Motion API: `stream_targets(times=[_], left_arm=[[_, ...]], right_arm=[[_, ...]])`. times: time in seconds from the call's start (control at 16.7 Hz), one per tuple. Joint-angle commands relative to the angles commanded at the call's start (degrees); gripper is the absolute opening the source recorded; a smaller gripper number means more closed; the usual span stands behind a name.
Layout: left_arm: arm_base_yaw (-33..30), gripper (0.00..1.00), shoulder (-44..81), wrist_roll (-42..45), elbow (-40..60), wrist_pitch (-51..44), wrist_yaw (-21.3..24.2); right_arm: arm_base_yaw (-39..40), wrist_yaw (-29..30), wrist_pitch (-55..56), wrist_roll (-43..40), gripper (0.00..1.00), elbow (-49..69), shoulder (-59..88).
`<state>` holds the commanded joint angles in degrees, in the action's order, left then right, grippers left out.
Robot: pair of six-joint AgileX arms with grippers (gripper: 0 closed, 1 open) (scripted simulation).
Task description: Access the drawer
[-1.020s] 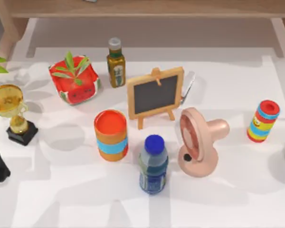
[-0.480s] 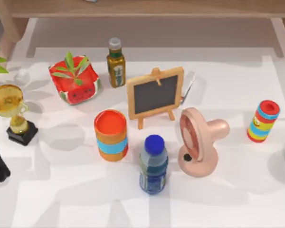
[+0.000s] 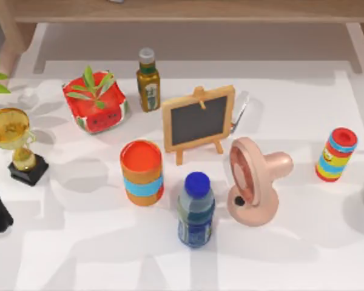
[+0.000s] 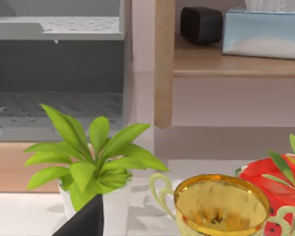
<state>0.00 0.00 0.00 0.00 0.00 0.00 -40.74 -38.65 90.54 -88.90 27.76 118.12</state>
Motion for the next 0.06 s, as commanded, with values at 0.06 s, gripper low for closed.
stream_targets(times=[0.06], left_arm=[[0.0, 1.00, 0.0, 0.0, 0.0, 0.0, 0.0]], right_arm=[[0.0, 0.0, 0.0, 0.0, 1.00, 0.0, 0.0]])
